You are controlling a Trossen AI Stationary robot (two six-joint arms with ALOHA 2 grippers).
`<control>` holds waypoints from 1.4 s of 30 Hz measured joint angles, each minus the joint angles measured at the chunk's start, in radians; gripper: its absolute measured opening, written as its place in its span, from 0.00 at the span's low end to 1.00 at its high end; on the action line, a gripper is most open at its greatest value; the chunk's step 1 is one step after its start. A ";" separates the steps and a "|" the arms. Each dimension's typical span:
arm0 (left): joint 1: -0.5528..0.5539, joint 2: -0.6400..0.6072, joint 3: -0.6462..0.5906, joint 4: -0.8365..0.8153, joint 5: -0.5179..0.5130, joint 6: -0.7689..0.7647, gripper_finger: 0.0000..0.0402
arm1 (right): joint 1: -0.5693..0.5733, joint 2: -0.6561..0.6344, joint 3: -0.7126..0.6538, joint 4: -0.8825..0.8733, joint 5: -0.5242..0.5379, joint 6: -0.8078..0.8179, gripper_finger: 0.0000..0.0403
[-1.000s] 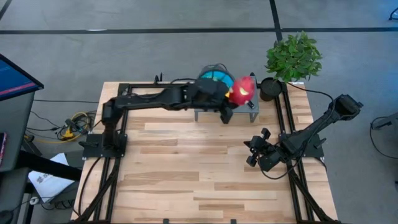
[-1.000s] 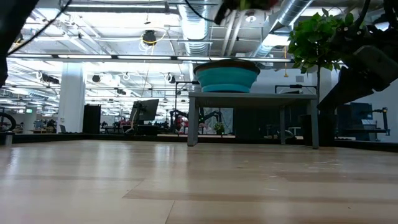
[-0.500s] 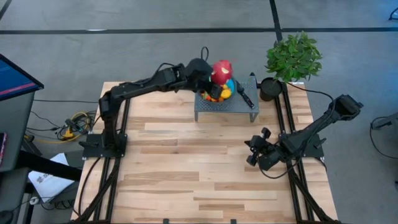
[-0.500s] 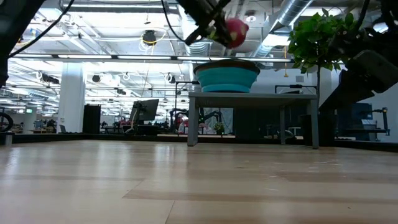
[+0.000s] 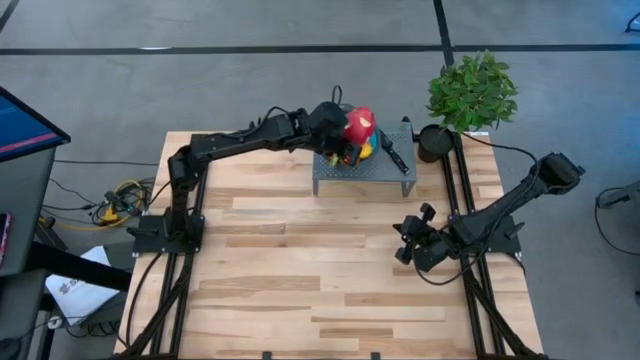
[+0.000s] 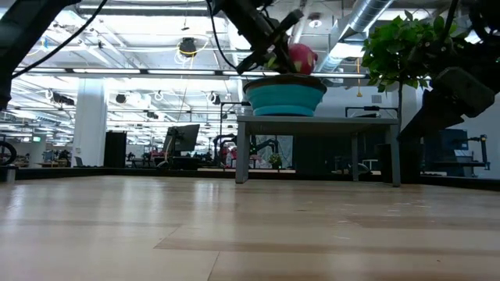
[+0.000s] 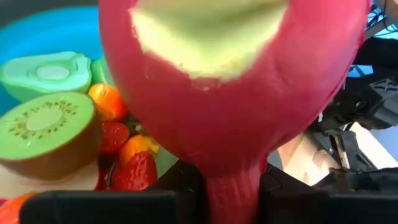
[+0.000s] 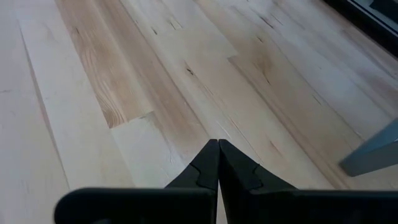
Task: Pick & Place Fruit
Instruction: Put the dragonfruit into the strainer bowl
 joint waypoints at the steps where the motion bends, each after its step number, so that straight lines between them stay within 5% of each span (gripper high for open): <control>1: 0.001 0.000 0.001 0.004 -0.001 0.000 0.13 | 0.000 0.000 0.000 0.000 0.000 0.000 0.00; 8: 0.023 0.007 0.000 -0.003 -0.009 0.000 0.18 | 0.000 0.000 0.000 0.000 0.000 0.000 0.00; 23: 0.028 0.014 0.000 0.093 -0.010 0.002 0.52 | 0.000 0.000 0.000 0.000 0.000 0.000 0.00; 42: 0.026 -0.080 0.001 0.047 -0.001 0.030 0.46 | -0.001 0.000 0.000 0.000 0.000 -0.003 0.00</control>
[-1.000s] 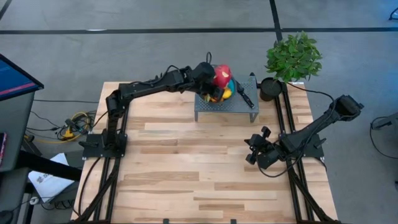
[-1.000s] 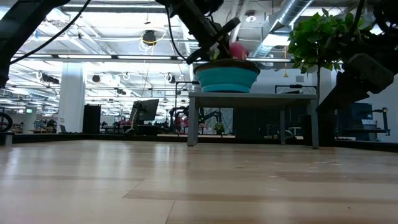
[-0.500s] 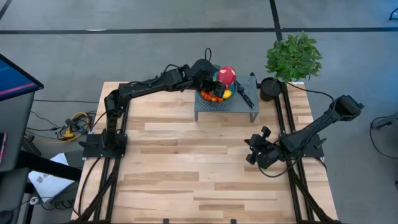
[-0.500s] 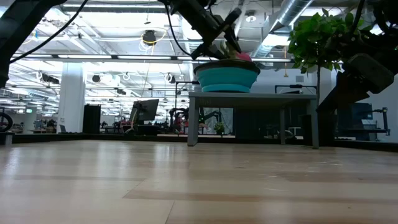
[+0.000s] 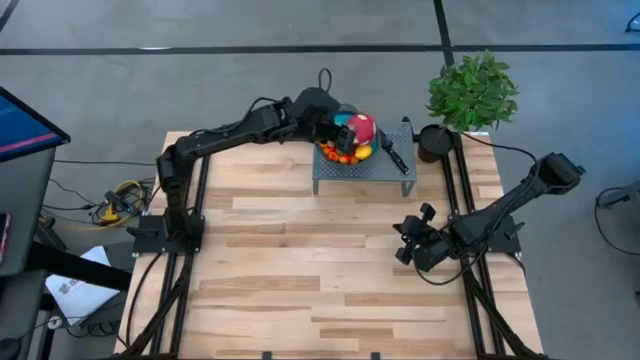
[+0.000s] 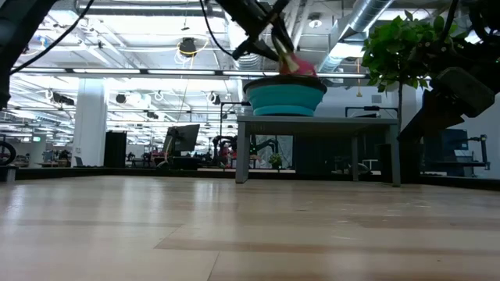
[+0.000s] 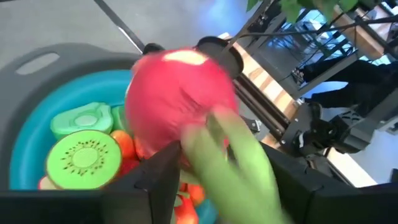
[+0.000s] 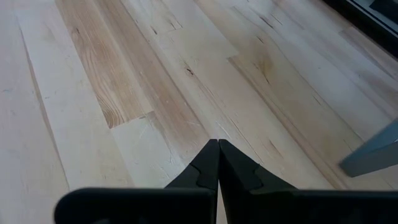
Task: Pick & Place Fruit
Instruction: Put the dragonfruit into the strainer bowl
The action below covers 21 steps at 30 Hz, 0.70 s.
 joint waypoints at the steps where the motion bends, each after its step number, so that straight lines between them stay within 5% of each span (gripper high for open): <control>1: -0.002 -0.008 0.000 -0.004 0.000 -0.001 0.46 | 0.000 0.000 0.000 0.000 0.000 0.000 0.00; 13: -0.029 -0.045 -0.019 -0.034 -0.043 0.001 0.43 | 0.002 0.000 0.000 0.001 0.000 0.003 0.00; 21: -0.008 -0.046 -0.138 -0.023 -0.054 -0.008 0.51 | 0.002 0.000 0.000 0.002 0.000 0.003 0.00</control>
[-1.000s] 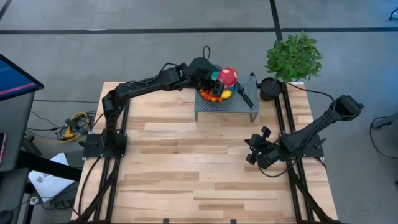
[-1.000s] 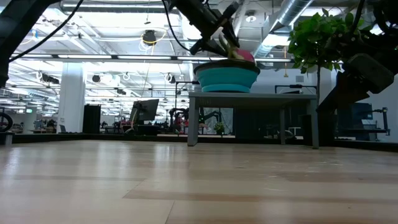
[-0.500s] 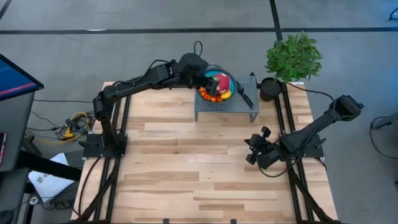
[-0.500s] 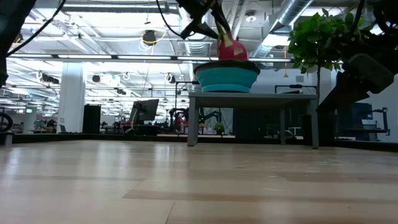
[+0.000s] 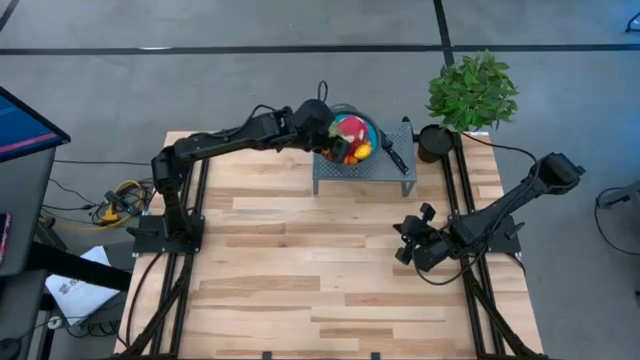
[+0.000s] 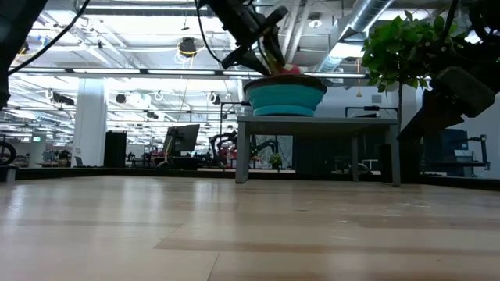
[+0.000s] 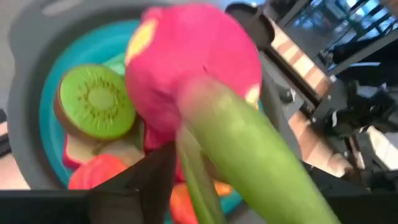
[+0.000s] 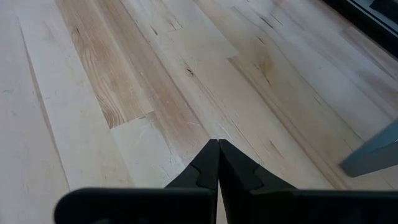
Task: Pick & Place Fruit
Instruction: Put the dragonfruit into the strainer bowl, then return to Home Position
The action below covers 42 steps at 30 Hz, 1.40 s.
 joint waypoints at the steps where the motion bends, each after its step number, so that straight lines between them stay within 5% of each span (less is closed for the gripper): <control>1: 0.003 0.000 0.000 0.011 -0.001 0.000 0.53 | 0.000 0.000 0.000 -0.001 0.000 0.000 0.00; 13: 0.007 -0.026 -0.002 0.089 0.022 0.016 0.71 | 0.000 0.000 0.000 -0.002 0.000 -0.008 0.00; 27: -0.027 -0.167 -0.002 0.091 0.027 0.034 0.69 | -0.001 0.000 0.000 -0.001 0.000 -0.020 0.00; 32: -0.092 -0.172 -0.001 0.086 0.028 0.132 0.55 | 0.000 0.000 0.000 -0.001 0.000 -0.021 0.00; 42: -0.211 -0.166 -0.002 0.092 0.023 0.266 0.07 | 0.000 0.000 0.000 0.006 -0.029 -0.076 0.00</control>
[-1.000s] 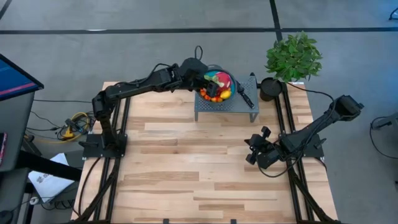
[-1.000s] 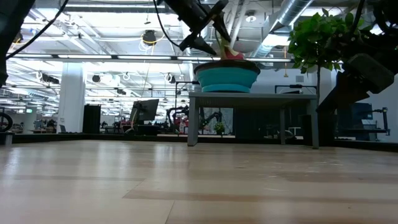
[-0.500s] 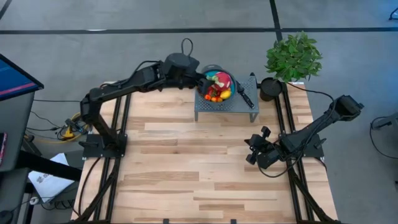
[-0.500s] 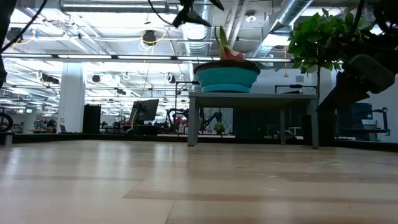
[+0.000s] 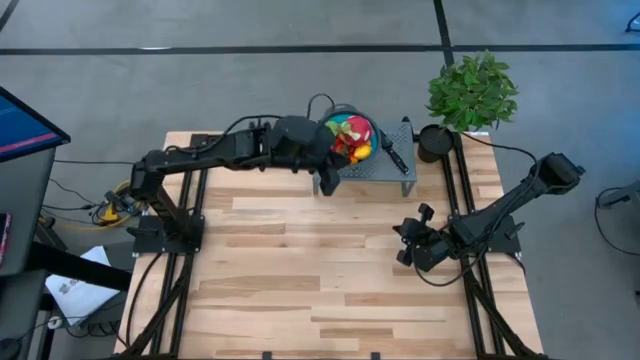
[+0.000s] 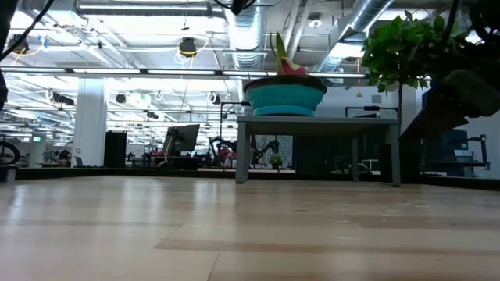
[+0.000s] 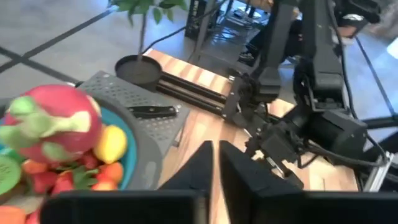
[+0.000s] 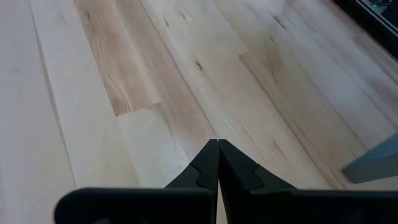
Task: Pick & Place Fruit
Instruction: Return to Home Position
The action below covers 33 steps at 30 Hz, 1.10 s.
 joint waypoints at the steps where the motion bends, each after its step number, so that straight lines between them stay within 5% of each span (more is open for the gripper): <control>1: -0.014 0.000 -0.008 0.006 -0.004 0.011 0.03 | 0.000 0.000 0.000 0.001 -0.002 -0.005 0.00; 7: -0.125 -0.005 -0.205 0.252 -0.097 0.103 0.01 | 0.000 0.000 0.000 0.001 -0.004 -0.006 0.00; 17: -0.224 -0.038 -0.636 0.815 -0.066 0.245 0.00 | -0.001 0.000 0.000 0.024 -0.004 -0.029 0.00; 27: -0.239 -0.332 -1.083 1.133 -0.031 0.229 0.00 | -0.038 -0.002 0.000 0.130 0.003 -0.032 0.00; 33: -0.247 -0.598 -1.290 1.172 -0.028 0.264 0.00 | -0.057 -0.002 0.000 0.147 0.005 -0.032 0.00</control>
